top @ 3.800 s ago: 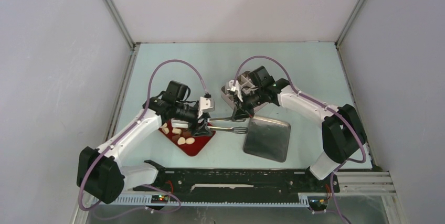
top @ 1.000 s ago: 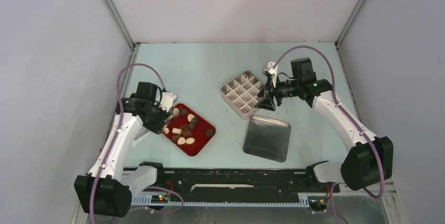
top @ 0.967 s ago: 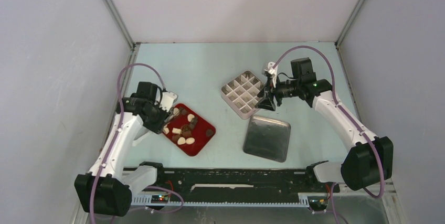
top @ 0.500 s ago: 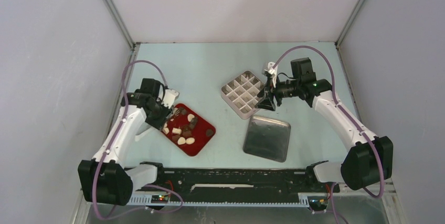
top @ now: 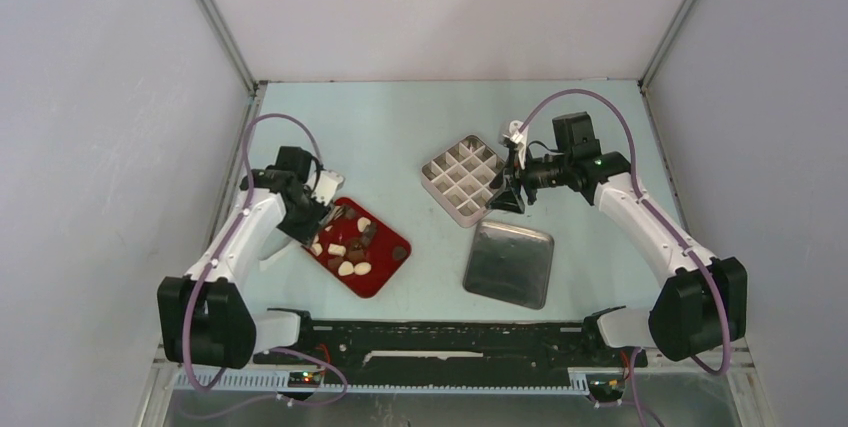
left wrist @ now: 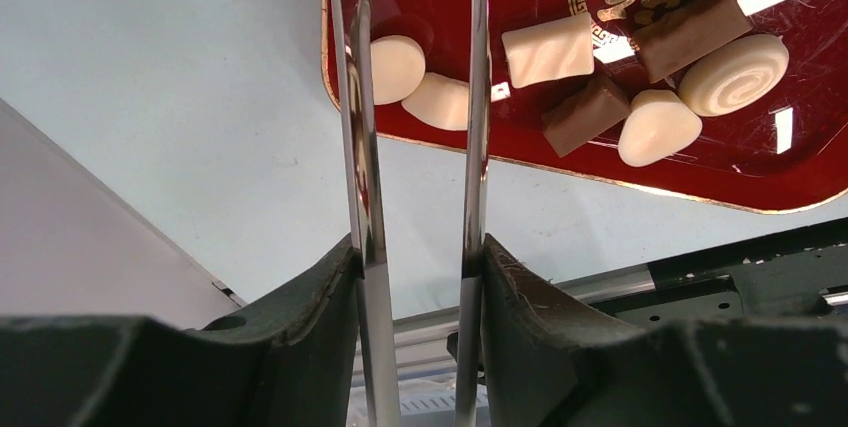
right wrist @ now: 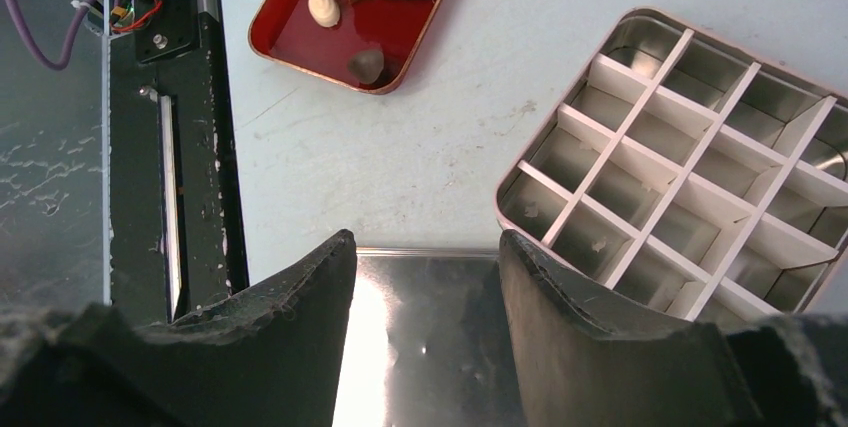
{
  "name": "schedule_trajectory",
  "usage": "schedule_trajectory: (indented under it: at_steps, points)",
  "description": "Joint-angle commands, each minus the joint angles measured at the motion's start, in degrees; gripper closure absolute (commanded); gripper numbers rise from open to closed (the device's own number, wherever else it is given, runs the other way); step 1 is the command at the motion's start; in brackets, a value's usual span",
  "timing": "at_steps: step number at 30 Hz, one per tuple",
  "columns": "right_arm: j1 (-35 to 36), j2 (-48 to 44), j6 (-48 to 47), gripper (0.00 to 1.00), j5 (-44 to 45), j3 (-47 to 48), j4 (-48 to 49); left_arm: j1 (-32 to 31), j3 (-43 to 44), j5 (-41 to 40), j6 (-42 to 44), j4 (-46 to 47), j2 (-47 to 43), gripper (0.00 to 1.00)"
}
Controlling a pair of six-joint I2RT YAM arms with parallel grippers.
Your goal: Pack the chocolate
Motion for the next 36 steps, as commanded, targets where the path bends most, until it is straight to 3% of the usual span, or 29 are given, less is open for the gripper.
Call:
schedule_trajectory:
  at_steps: [1,12,18,27,36]
  points:
    - [-0.2,0.2,0.1,0.43,-1.4,-0.2,1.5,0.3,4.5,0.3,-1.1,-0.6,0.9,0.54]
    - [-0.3,0.0,0.3,0.43,-1.1,-0.2,1.9,0.3,8.2,2.3,0.1,-5.5,-1.4,0.85]
    - [-1.4,-1.1,0.2,0.43,-1.1,-0.2,1.3,-0.3,12.9,8.2,0.7,-8.0,-3.2,0.88]
    - [-5.7,-2.9,1.3,0.44,6.8,-0.6,-2.7,-11.7,16.8,12.6,-1.4,2.9,0.3,0.90]
    - [-9.3,-7.7,0.9,0.44,8.3,-8.2,1.3,-17.1,19.8,16.1,-6.6,15.0,10.4,0.87]
